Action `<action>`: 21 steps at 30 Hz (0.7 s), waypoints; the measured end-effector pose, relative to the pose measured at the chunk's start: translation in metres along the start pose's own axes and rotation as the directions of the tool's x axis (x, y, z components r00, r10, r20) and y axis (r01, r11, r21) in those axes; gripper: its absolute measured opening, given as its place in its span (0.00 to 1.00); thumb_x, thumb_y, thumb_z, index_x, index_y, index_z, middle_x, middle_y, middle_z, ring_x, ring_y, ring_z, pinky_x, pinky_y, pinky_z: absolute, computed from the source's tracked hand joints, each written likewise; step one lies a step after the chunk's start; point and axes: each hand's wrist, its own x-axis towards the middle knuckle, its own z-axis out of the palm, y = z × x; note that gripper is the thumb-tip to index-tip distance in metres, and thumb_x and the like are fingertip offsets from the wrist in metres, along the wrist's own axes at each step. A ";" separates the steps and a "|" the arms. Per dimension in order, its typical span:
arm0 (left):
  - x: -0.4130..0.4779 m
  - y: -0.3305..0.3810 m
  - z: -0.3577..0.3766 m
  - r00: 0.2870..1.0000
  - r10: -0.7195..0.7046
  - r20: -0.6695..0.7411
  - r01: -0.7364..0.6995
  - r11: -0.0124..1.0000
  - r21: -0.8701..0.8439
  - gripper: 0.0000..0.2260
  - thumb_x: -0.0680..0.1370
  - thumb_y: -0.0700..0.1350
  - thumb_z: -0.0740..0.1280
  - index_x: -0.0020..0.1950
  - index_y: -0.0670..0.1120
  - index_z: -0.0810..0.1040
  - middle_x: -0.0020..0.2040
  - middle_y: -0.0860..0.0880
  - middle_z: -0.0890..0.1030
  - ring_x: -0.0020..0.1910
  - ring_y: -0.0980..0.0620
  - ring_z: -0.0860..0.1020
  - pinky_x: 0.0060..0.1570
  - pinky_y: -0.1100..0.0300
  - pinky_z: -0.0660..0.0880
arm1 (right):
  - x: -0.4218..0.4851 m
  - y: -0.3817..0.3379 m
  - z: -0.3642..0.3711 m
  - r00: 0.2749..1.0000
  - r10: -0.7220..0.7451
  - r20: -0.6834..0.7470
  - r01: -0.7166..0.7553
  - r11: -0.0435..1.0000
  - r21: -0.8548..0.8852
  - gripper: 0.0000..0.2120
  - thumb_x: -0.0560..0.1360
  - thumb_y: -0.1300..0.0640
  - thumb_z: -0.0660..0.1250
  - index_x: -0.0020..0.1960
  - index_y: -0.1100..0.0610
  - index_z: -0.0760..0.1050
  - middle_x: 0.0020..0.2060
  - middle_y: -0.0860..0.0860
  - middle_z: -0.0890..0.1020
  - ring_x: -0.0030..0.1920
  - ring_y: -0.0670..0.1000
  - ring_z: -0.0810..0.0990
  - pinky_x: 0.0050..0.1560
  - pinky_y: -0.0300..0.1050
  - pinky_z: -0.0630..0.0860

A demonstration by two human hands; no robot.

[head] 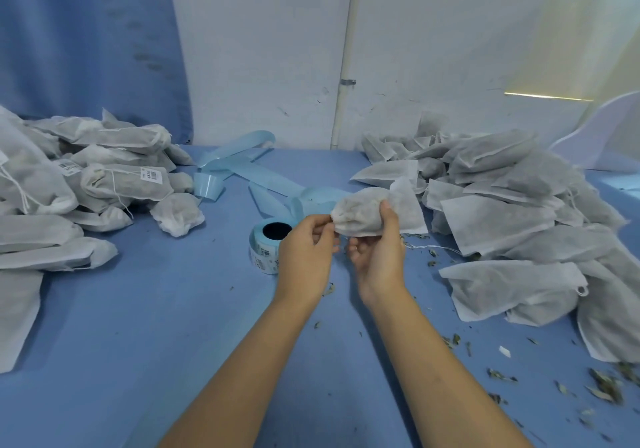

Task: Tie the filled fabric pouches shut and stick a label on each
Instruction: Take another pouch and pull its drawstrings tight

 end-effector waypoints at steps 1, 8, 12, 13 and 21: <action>0.000 -0.001 0.000 1.000 -0.010 -0.019 0.010 1.000 0.025 0.05 0.80 0.39 0.63 0.51 0.43 0.79 0.40 0.51 0.81 0.38 0.58 0.79 0.39 0.72 0.75 | 0.003 0.000 -0.002 0.999 0.029 0.041 -0.031 0.999 0.030 0.24 0.78 0.43 0.63 0.60 0.64 0.72 0.37 0.53 0.75 0.37 0.49 0.75 0.52 0.49 0.75; 0.004 -0.006 0.000 0.993 -0.116 -0.038 0.112 0.990 -0.085 0.08 0.79 0.40 0.64 0.41 0.49 0.76 0.32 0.52 0.77 0.26 0.65 0.74 0.29 0.72 0.69 | -0.005 0.004 -0.005 0.981 0.054 0.184 -0.049 0.998 -0.034 0.09 0.80 0.60 0.63 0.57 0.64 0.75 0.41 0.53 0.78 0.40 0.47 0.78 0.48 0.42 0.77; 0.002 -0.005 0.000 0.989 -0.146 -0.024 0.139 0.974 -0.178 0.08 0.80 0.36 0.61 0.47 0.47 0.77 0.30 0.51 0.76 0.23 0.63 0.72 0.27 0.71 0.69 | -0.006 0.009 -0.004 0.983 -0.024 0.180 0.074 0.959 -0.274 0.19 0.81 0.58 0.61 0.57 0.77 0.71 0.31 0.50 0.74 0.31 0.47 0.72 0.33 0.38 0.70; 0.002 -0.004 0.000 0.988 -0.157 -0.014 0.151 0.969 -0.195 0.09 0.79 0.35 0.60 0.48 0.47 0.77 0.29 0.51 0.75 0.23 0.63 0.71 0.26 0.71 0.68 | -0.006 0.009 -0.003 0.979 -0.008 0.202 0.071 0.949 -0.308 0.19 0.81 0.58 0.62 0.57 0.76 0.72 0.31 0.50 0.75 0.31 0.47 0.73 0.34 0.38 0.71; 0.000 -0.001 0.002 0.986 -0.165 0.037 0.169 0.962 -0.216 0.12 0.79 0.35 0.59 0.48 0.51 0.77 0.30 0.48 0.72 0.25 0.58 0.70 0.27 0.69 0.68 | -0.007 0.009 -0.003 0.963 0.043 0.266 0.033 0.961 -0.274 0.16 0.79 0.63 0.62 0.62 0.73 0.71 0.36 0.51 0.77 0.35 0.46 0.77 0.41 0.41 0.76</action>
